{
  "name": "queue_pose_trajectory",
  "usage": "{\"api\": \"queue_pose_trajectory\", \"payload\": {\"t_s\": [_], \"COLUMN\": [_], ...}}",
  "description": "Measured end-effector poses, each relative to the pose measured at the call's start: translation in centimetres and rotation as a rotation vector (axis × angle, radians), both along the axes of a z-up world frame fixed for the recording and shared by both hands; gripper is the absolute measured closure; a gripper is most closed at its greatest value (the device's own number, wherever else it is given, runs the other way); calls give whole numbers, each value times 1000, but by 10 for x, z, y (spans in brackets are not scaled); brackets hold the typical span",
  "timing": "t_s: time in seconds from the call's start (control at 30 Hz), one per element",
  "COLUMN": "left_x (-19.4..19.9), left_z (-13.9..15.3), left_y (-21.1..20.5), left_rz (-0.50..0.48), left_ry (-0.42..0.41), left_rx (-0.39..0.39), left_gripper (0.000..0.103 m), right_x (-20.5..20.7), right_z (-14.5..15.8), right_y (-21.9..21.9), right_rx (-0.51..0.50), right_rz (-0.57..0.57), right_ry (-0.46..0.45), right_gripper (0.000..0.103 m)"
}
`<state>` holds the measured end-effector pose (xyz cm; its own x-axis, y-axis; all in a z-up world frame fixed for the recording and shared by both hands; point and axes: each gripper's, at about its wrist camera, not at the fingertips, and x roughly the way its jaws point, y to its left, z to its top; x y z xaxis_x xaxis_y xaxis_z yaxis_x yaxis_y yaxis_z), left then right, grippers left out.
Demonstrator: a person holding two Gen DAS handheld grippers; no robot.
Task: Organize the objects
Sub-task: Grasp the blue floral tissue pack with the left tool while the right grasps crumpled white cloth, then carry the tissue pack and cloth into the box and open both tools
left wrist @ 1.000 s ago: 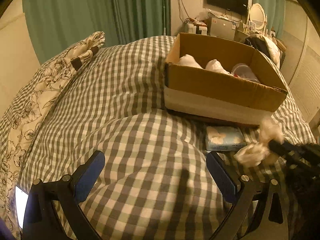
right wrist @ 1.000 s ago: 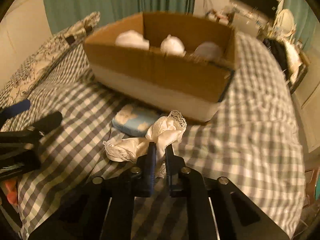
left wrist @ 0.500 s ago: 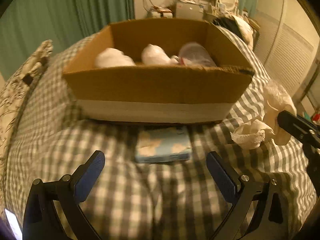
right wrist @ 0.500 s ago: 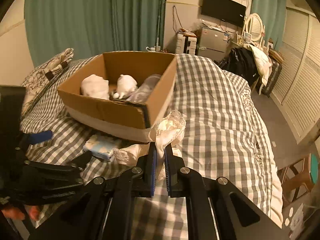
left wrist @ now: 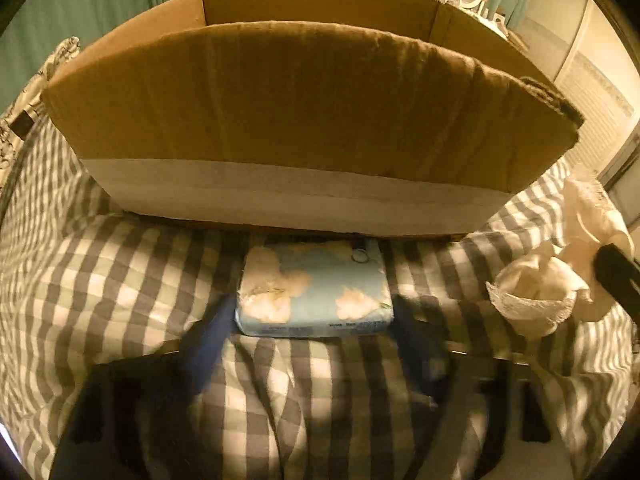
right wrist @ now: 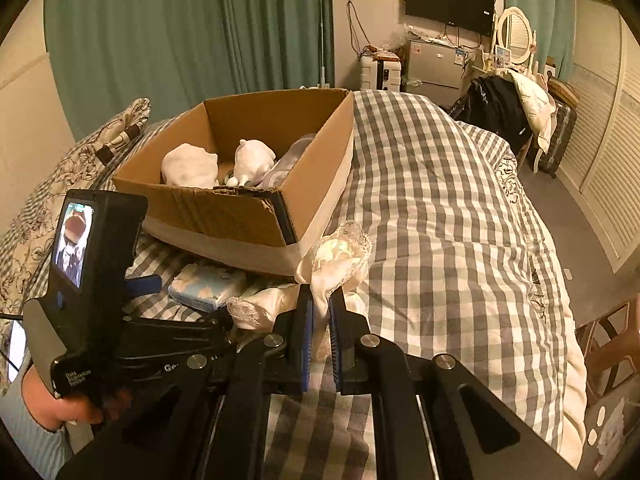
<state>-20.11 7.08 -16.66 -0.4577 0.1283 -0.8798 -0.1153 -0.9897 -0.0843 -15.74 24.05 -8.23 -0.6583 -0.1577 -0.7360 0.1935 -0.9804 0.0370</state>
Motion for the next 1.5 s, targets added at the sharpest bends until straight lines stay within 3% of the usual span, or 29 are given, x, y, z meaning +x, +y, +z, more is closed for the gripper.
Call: {"api": "queue_pose_trajectory", "payload": {"t_s": [0.23, 0.53, 1.07, 1.37, 1.5], "left_x": [22, 76, 134, 109, 78], "left_z": [22, 78, 221, 272, 279], "left_y": [-4, -11, -41, -43, -40], "left_rz": [-17, 4, 30, 17, 11], "left_ry": [52, 162, 524, 669, 675], "left_rx": [10, 58, 91, 31, 11], "left_gripper": [29, 29, 29, 29, 29], "right_x": [7, 40, 113, 97, 68], "right_z": [8, 39, 149, 205, 214], "right_y": [-4, -9, -31, -45, -46], "right_rx": [31, 51, 68, 72, 33], "right_rz": [-4, -1, 57, 97, 109], "right_ry": [21, 78, 327, 457, 466], "right_gripper": [96, 96, 96, 96, 96]}}
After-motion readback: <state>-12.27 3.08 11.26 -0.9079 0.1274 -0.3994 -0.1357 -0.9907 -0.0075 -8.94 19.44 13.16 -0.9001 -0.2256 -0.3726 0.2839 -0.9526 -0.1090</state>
